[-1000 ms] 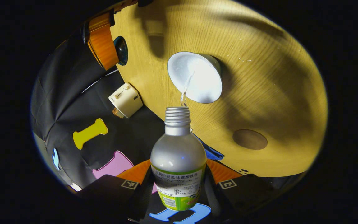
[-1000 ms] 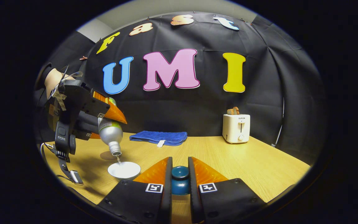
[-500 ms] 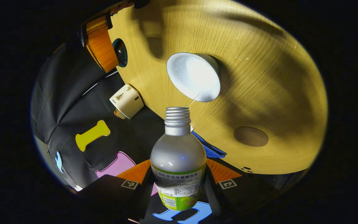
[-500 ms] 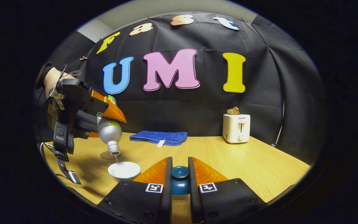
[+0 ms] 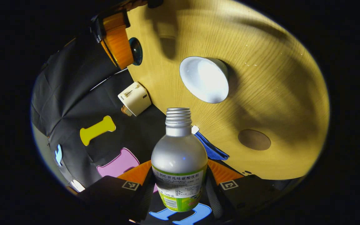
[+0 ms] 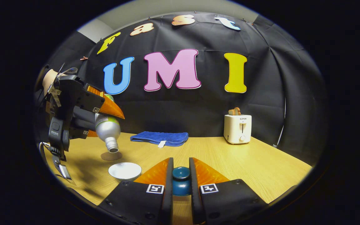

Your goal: Open the teacup lid with one hand, grasp the water bottle and pour water into the teacup with the other hand; after pouring, place the water bottle on the coaster and then close the teacup lid.

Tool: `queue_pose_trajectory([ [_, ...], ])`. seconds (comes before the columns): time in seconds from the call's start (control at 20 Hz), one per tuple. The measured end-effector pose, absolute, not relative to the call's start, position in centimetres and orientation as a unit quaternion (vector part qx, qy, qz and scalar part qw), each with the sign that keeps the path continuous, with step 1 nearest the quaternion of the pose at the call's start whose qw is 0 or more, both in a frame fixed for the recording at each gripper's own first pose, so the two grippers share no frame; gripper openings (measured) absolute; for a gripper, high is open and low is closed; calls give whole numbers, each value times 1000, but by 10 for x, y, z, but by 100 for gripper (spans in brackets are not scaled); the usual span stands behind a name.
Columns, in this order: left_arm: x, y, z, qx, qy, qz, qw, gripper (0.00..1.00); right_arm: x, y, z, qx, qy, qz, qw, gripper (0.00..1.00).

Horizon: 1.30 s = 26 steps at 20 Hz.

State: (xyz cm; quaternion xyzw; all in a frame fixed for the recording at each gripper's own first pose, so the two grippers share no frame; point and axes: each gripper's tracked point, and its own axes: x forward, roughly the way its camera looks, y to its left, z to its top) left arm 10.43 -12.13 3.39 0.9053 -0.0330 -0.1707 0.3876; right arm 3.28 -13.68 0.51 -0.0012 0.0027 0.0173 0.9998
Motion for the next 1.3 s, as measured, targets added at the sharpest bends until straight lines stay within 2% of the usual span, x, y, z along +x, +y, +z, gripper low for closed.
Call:
queue_pose_trajectory([
  [0.1,103,-117,38,888,-36,-160,429,78,33,-135,5,-1,2,20,1000,28],
  [0.15,102,-115,41,872,-42,-154,463,78,32,-132,5,-1,3,26,1000,28],
  [0.45,74,-103,88,644,-88,-109,752,77,33,-137,5,-2,3,17,1000,28],
  [0.7,54,-70,99,327,-98,-83,936,77,33,-145,5,-2,2,-3,1000,28],
  [0.8,66,-60,94,192,-92,-84,973,78,33,-150,6,-3,1,-17,1000,28],
  [0.95,95,-47,77,41,-63,-96,993,78,32,-151,6,-3,1,-23,1000,28],
  [1.3,123,-36,45,-11,-26,-71,997,79,32,-153,6,-3,1,-29,1000,28],
])
